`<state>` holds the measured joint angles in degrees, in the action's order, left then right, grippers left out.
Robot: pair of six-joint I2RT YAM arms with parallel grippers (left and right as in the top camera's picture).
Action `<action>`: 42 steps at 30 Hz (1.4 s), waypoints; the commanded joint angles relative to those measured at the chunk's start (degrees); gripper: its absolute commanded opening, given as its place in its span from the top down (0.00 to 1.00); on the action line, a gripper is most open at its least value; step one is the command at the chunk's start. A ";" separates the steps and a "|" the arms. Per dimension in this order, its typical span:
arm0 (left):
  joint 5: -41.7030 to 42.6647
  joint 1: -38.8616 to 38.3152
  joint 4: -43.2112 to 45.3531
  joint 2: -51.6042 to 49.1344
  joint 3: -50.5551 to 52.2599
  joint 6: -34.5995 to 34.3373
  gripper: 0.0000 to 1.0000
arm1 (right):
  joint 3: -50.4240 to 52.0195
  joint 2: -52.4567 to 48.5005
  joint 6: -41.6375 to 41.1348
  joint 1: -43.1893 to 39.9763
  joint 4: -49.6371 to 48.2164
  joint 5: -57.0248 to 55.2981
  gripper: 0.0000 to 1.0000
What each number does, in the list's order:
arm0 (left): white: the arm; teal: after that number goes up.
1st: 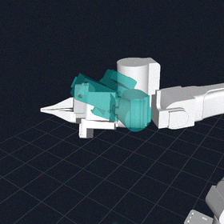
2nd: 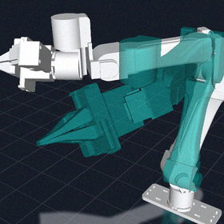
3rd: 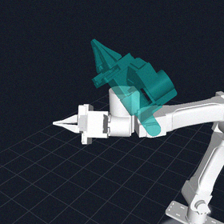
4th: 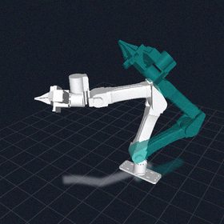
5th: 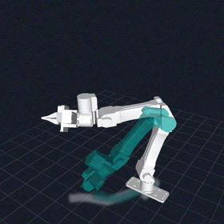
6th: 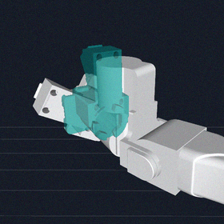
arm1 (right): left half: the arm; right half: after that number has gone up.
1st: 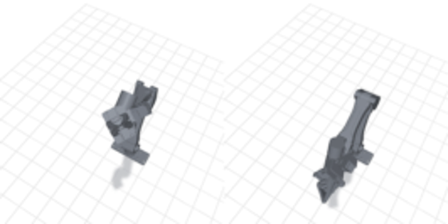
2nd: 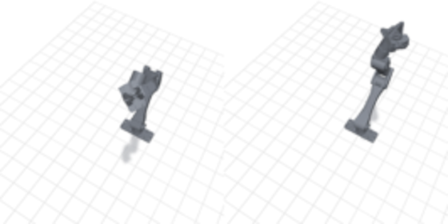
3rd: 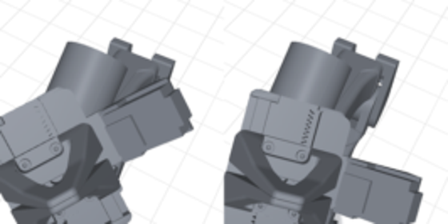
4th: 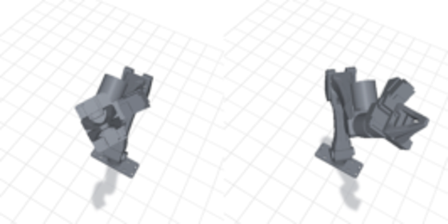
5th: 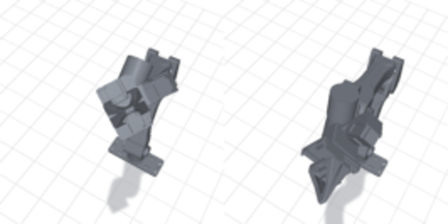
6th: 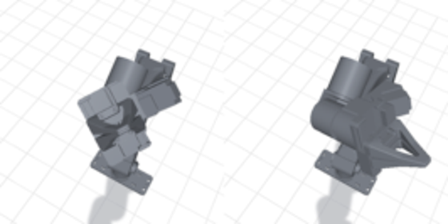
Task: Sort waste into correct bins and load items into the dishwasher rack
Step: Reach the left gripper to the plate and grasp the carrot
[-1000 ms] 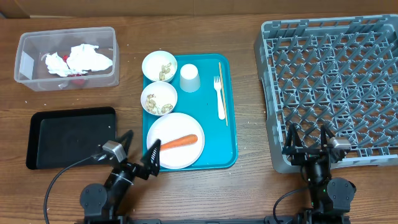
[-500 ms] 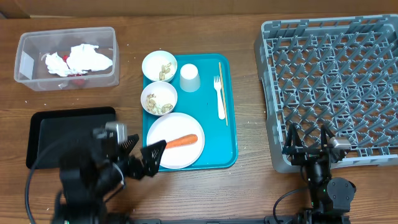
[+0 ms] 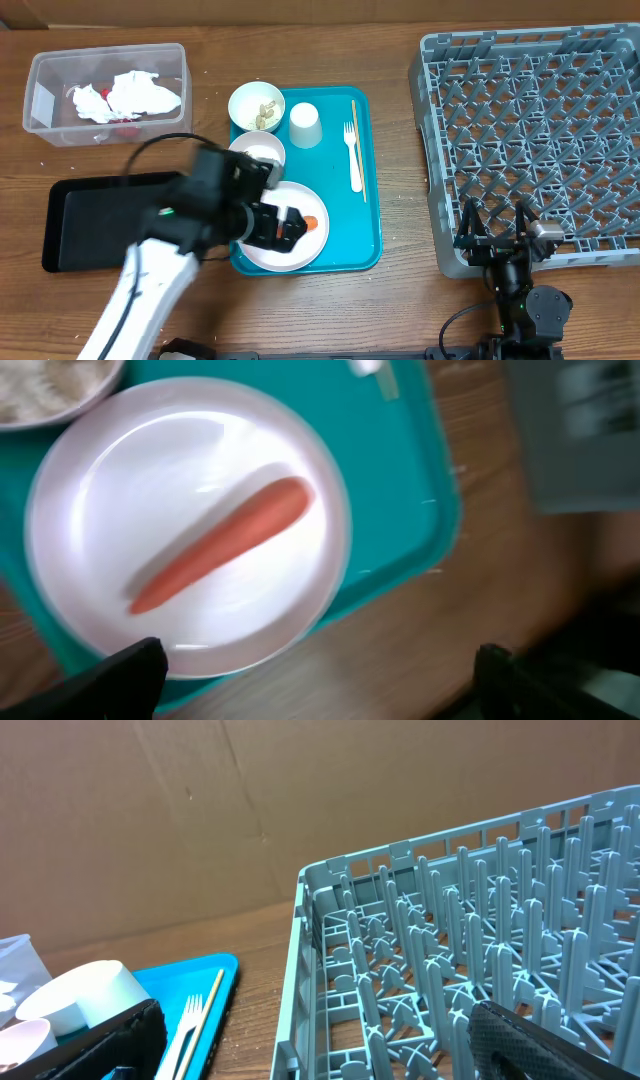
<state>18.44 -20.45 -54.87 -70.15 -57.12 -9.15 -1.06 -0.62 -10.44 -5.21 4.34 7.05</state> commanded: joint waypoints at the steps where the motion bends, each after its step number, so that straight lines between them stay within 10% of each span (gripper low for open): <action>1: -19.85 -6.95 1.29 -3.39 -1.25 -9.60 0.00 | 0.61 0.46 0.42 -0.22 -0.22 -0.57 0.00; 12: -4.33 -7.98 1.88 -5.51 -1.20 -17.03 0.00 | 0.61 0.46 0.42 -0.22 -0.22 -0.57 0.00; 20: -19.08 -7.96 -4.35 -5.55 0.15 -79.60 0.00 | 0.61 0.46 0.42 -0.22 -0.24 -0.59 0.00; 34: -11.91 -8.17 2.05 -16.55 0.46 -105.63 0.00 | 0.61 0.46 0.44 -0.22 -0.22 -0.57 0.00; 42: -11.28 -8.07 7.93 -26.53 0.46 -107.60 0.00 | 0.61 0.46 0.42 -0.22 -0.22 -0.57 0.00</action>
<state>7.53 -28.16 -46.89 -94.19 -56.99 -113.69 -1.06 -0.62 -10.44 -5.21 4.34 7.03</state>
